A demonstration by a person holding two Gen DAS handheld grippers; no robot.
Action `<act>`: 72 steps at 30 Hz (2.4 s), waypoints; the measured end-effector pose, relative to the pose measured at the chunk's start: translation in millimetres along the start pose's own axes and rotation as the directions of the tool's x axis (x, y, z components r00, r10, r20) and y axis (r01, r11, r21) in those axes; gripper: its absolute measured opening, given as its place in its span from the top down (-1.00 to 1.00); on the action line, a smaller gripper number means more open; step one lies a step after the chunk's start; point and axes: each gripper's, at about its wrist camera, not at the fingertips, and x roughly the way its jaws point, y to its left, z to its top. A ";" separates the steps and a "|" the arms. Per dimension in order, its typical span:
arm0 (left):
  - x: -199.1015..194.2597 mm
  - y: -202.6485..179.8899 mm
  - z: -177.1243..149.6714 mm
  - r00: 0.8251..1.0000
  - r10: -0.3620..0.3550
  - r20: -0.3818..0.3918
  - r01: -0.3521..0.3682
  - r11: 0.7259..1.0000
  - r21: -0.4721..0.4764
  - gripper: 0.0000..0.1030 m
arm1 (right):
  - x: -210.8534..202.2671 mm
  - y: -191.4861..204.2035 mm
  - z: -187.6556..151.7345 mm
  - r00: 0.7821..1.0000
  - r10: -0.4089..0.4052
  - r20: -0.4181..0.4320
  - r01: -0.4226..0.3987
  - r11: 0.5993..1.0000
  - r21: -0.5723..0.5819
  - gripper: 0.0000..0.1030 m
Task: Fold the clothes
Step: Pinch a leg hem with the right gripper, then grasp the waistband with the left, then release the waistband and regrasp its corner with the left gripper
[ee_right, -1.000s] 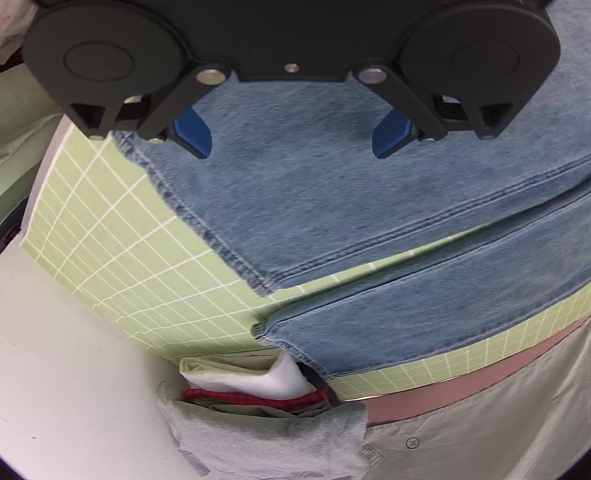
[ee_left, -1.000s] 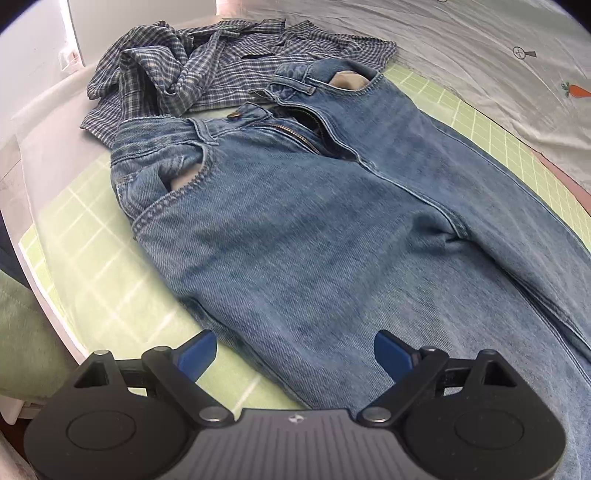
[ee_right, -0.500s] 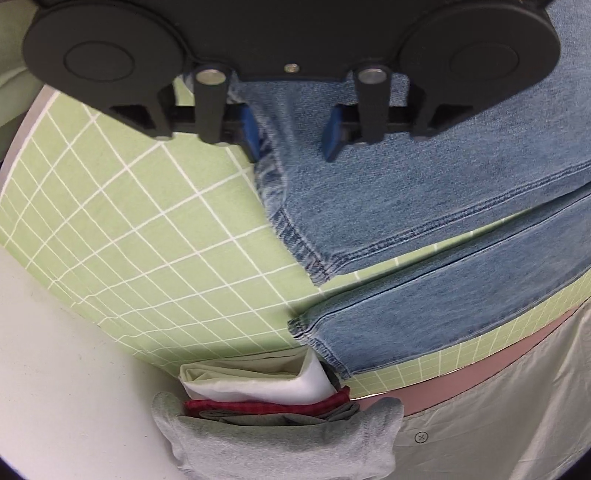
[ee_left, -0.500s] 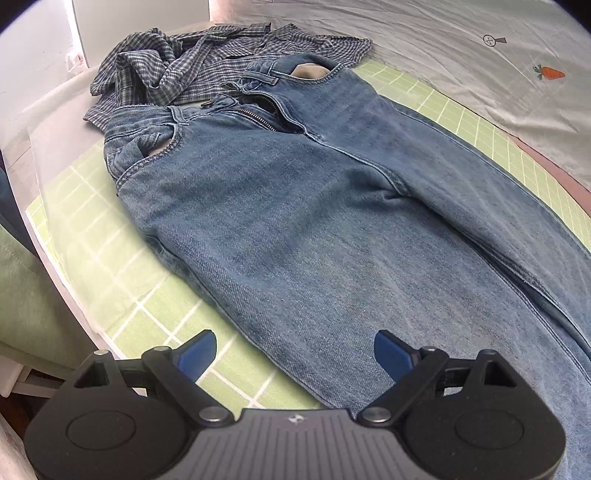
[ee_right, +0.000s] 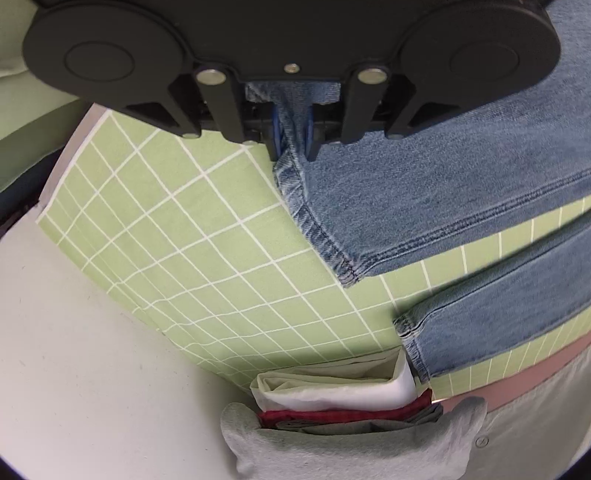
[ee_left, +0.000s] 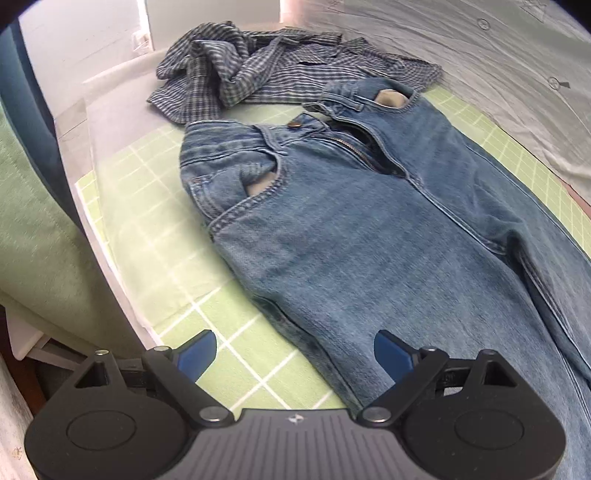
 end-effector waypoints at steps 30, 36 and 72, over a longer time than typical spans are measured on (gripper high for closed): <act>74.7 82.9 97.2 0.986 -0.160 -0.048 0.151 0.976 -0.157 0.60 | -87.1 230.5 -29.7 0.998 0.059 0.001 -0.058 0.987 -0.148 -0.55; 70.4 105.1 89.9 0.984 -0.165 -0.072 0.151 0.974 -0.171 0.50 | -88.3 256.5 -31.5 0.998 0.058 -0.017 -0.060 0.985 -0.160 -0.55; 33.1 97.6 118.1 0.973 -0.172 -0.155 0.114 0.938 -0.326 -0.60 | -46.0 333.8 23.9 0.993 0.101 0.066 -0.097 0.994 -0.057 -0.92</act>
